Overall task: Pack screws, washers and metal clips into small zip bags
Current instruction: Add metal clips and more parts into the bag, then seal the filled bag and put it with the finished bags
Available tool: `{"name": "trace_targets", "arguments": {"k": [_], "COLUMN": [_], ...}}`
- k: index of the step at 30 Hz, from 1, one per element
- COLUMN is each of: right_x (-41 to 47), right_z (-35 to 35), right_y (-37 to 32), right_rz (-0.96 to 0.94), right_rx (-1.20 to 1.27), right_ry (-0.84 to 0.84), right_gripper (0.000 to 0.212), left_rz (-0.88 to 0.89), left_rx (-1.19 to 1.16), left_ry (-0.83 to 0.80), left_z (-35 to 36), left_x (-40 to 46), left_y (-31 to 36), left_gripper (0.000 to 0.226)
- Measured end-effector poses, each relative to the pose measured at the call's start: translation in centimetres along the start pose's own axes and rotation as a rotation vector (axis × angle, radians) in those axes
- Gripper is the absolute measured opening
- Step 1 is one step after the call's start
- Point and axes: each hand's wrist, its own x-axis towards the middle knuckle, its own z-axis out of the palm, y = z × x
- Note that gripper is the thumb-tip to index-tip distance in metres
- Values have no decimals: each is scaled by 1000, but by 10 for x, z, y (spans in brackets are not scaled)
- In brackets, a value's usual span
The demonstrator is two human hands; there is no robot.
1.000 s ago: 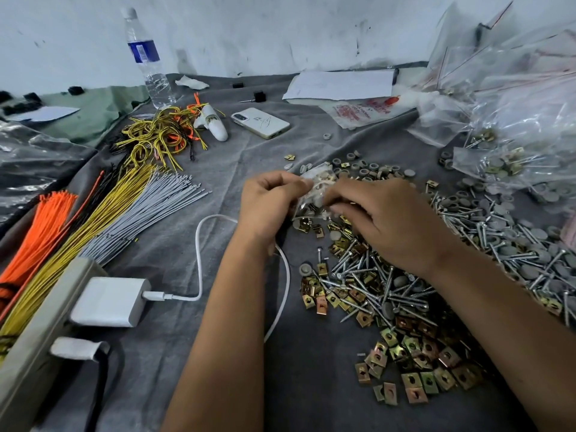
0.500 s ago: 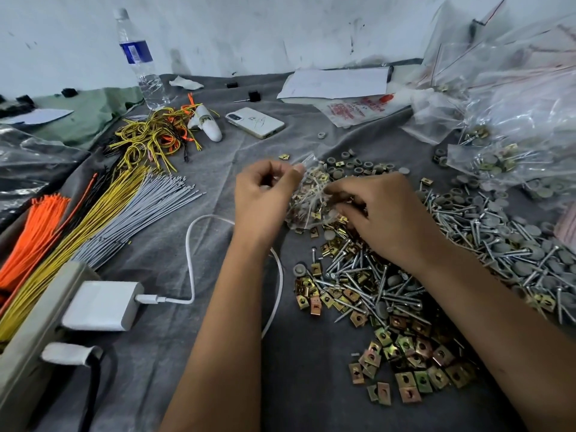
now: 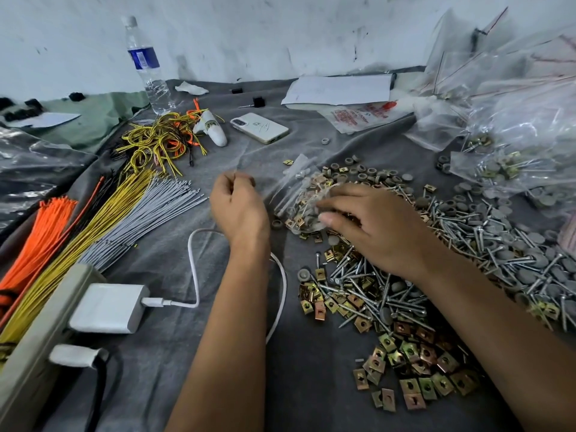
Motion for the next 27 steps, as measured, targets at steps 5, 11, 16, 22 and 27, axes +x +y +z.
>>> {"name": "trace_targets", "arguments": {"k": [5, 11, 16, 22, 27], "right_x": [1, 1, -1, 7, 15], "right_z": [-3, 0, -8, -35, -53], "right_y": [10, 20, 19, 12, 7], "right_rz": [83, 111, 37, -74, -117], "right_rx": [146, 402, 620, 676, 626], "right_ry": [221, 261, 242, 151, 127], "right_gripper": [18, 23, 37, 34, 32], "left_rz": [33, 141, 225, 71, -309], "left_rx": [6, 99, 207, -55, -211], "left_ry": [-12, -214, -442, -774, -1110], "left_z": [-1, 1, 4, 6, 9], "left_x": [-2, -11, -21, -24, -31], "left_y": [1, 1, -3, 1, 1], "left_gripper": [15, 6, 43, 52, 32]}}
